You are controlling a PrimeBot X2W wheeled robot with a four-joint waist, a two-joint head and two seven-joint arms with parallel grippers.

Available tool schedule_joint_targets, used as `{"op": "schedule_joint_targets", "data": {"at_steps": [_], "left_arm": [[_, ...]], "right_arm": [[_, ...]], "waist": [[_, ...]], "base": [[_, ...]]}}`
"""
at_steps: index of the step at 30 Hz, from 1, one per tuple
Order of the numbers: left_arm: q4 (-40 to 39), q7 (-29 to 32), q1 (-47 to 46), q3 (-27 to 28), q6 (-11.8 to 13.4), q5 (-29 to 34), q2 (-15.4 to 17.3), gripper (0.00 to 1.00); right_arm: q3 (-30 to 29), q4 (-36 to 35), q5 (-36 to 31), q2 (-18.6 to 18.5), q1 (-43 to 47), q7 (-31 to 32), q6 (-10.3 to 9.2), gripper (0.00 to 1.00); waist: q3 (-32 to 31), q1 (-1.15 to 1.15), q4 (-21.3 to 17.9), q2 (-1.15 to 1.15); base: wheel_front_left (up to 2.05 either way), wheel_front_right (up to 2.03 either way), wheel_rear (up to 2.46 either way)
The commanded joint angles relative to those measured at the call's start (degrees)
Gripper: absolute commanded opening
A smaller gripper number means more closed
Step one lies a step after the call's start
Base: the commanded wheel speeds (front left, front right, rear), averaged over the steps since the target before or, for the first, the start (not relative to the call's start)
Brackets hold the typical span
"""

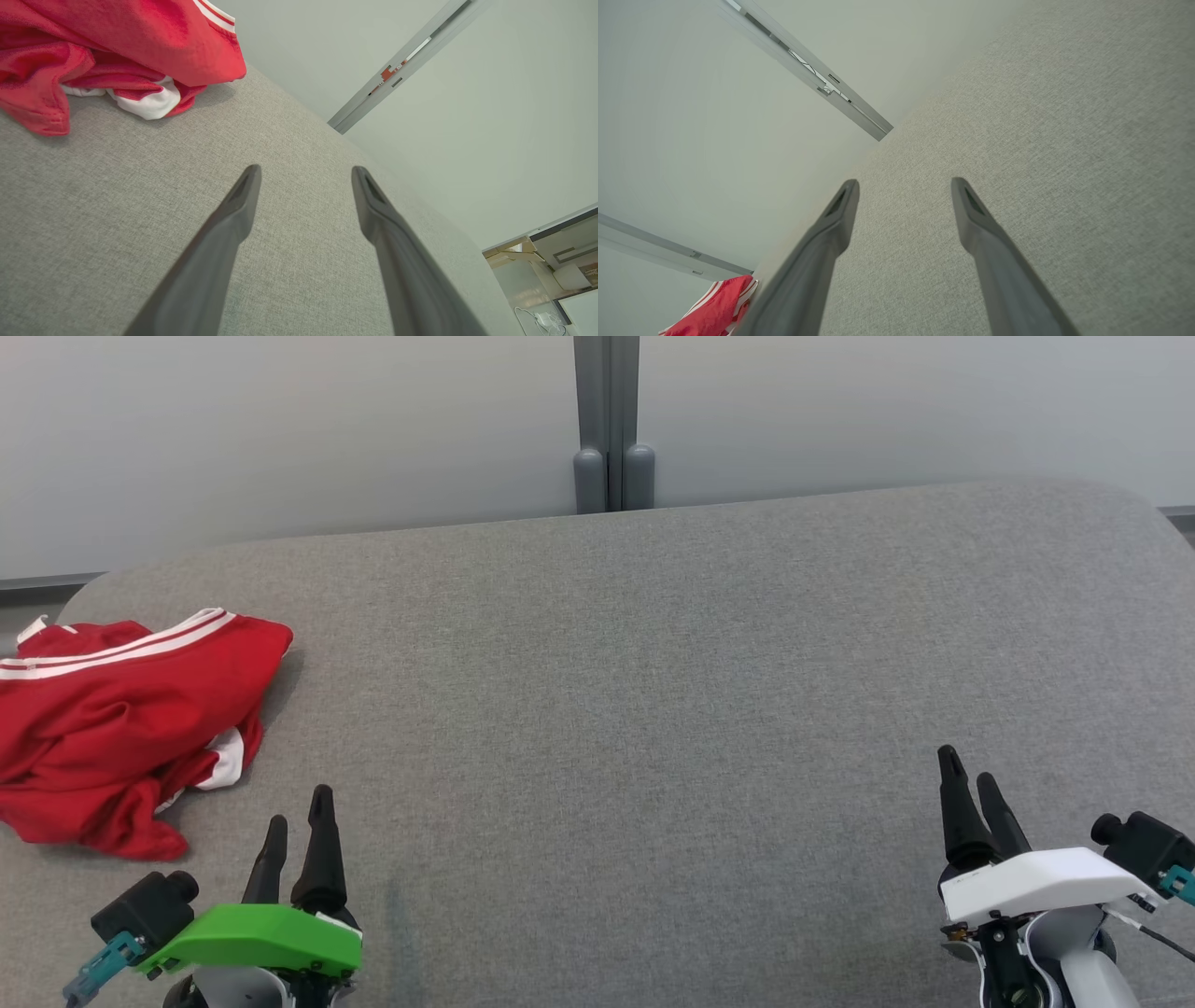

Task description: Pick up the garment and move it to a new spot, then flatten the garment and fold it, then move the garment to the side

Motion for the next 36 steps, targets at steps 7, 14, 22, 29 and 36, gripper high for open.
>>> {"op": "schedule_joint_targets", "data": {"at_steps": [7, 14, 22, 29, 36], "left_arm": [[-1.01, -1.61, 0.10, -0.83, 0.47, 6.18, 0.51, 1.00], [-1.11, -2.73, 0.23, -1.41, 0.87, 10.93, 0.62, 1.00], [-0.99, -4.04, 0.39, -2.01, 1.27, 16.20, 0.72, 1.00], [-1.36, -5.01, 0.58, -2.30, 1.76, 20.23, 0.72, 1.00], [-2.01, -5.99, 1.13, -2.29, 2.32, 23.84, 0.46, 1.00]], "right_arm": [[0.23, -0.86, -6.08, -0.33, -0.48, -1.68, 0.02, 1.00], [0.07, -0.95, -11.91, -0.37, -0.76, -2.80, 0.02, 1.00], [0.49, -0.74, -17.42, -0.41, -0.85, -4.09, 0.02, 1.00], [0.44, -0.40, -21.99, -0.44, -0.77, -5.08, 0.02, 1.00], [0.44, -0.17, -26.28, -0.47, -0.64, -6.01, 0.03, 1.00]], "waist": [[0.21, 0.00, 0.10, 0.00], [0.39, 0.00, 0.07, 0.00], [0.35, 0.00, 0.10, 0.00], [0.25, 0.00, 0.23, 0.00], [0.26, 0.00, 0.47, 0.00]], "base": [[0.00, 0.00, 0.00], [0.00, 0.00, 0.00], [0.00, 0.00, 0.00], [0.00, 0.00, 0.00], [0.00, 0.00, 0.00]]}}
